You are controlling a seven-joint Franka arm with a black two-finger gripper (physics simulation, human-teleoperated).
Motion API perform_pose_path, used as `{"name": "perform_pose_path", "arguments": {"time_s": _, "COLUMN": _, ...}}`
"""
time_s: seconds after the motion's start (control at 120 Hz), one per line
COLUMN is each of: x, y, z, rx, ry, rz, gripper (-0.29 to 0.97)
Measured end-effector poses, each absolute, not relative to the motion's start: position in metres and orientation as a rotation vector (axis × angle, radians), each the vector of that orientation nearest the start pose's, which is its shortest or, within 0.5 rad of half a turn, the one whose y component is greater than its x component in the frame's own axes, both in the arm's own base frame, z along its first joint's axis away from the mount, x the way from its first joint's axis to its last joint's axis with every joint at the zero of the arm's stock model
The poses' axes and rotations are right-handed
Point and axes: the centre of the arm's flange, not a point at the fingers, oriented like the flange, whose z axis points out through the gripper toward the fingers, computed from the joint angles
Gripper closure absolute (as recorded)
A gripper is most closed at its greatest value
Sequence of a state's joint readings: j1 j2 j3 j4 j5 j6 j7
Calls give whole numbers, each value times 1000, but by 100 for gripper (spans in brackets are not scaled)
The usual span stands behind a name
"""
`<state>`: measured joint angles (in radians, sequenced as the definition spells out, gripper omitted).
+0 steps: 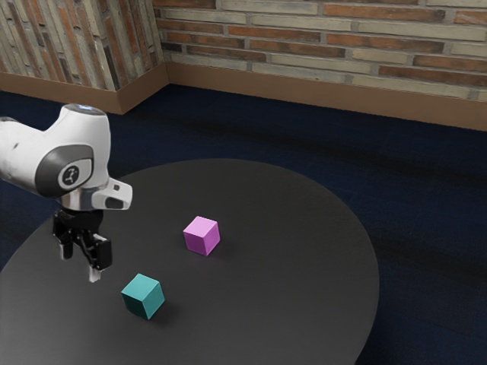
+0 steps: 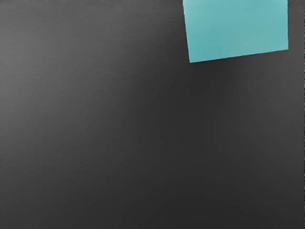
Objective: Pick up the blue block with one arm, and put the blue block on the pink block with one arm
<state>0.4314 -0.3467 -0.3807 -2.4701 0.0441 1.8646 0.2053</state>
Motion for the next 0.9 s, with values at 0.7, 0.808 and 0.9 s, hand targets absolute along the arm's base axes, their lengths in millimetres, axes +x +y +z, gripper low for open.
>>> {"name": "perform_pose_path", "arguments": {"time_s": 0.7, "x": 450, "y": -2, "z": 297, "rx": -3075, "ry": 203, "rz": 342, "gripper": 0}}
{"name": "perform_pose_path", "arguments": {"time_s": 0.808, "x": 453, "y": -1, "z": 285, "rx": -3089, "ry": 185, "rz": 347, "gripper": 0}}
{"name": "perform_pose_path", "arguments": {"time_s": 0.9, "x": 455, "y": -1, "z": 275, "rx": -3100, "ry": 168, "rz": 354, "gripper": 0}}
